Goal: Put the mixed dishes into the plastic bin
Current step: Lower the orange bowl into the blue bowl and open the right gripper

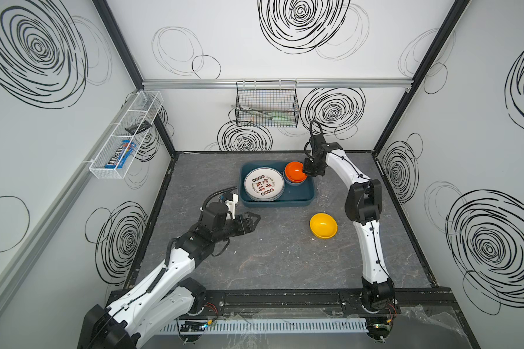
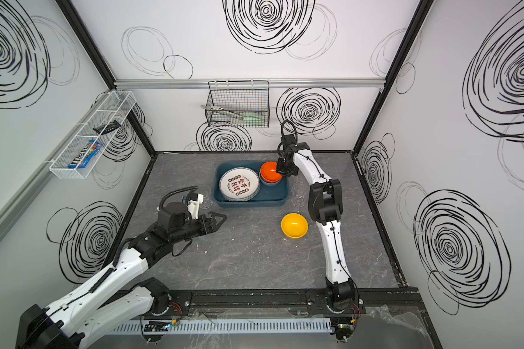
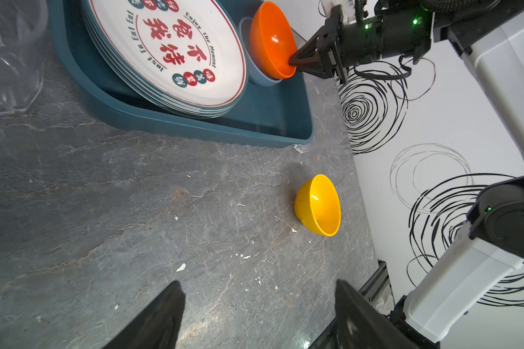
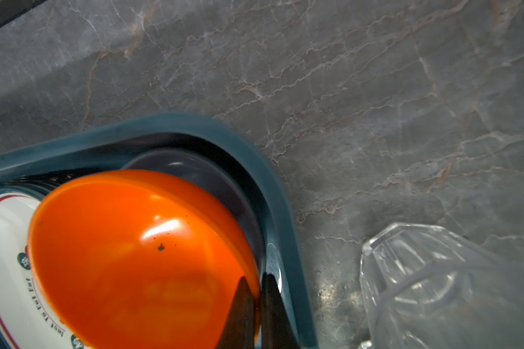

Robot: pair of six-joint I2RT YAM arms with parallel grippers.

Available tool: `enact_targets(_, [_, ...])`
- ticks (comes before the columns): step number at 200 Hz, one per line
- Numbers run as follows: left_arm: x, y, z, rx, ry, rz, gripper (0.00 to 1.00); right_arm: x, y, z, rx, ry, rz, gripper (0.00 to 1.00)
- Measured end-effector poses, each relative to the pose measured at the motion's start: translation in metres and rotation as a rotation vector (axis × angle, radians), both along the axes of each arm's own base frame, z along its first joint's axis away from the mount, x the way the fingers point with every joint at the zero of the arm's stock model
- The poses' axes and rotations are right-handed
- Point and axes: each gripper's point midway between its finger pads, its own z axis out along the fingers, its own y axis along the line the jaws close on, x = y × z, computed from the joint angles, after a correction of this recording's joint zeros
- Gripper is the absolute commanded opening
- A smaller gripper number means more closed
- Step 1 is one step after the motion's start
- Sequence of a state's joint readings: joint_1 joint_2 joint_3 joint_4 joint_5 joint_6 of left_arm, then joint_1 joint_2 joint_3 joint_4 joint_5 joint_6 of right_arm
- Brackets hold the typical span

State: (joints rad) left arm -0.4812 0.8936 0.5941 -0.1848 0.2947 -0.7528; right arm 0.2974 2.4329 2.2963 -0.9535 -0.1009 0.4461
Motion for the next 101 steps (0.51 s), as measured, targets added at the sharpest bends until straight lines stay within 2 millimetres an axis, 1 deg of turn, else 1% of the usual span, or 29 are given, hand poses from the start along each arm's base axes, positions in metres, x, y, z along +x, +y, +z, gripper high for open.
enact_targets(35, [0.0, 0.0, -0.002, -0.001, 0.006, 0.002, 0.82, 0.002, 0.003, 0.001, 0.002, -0.008, 0.005, 0.0])
enact_targets(89, [-0.002, 0.0, -0.006, -0.006, 0.02, 0.007, 0.82, 0.001, 0.005, -0.013, -0.005, 0.015, 0.008, 0.01])
enact_targets(101, [-0.002, 0.0, -0.006, -0.009, 0.02, 0.007, 0.82, 0.001, 0.007, -0.013, -0.004, 0.013, 0.01, 0.01])
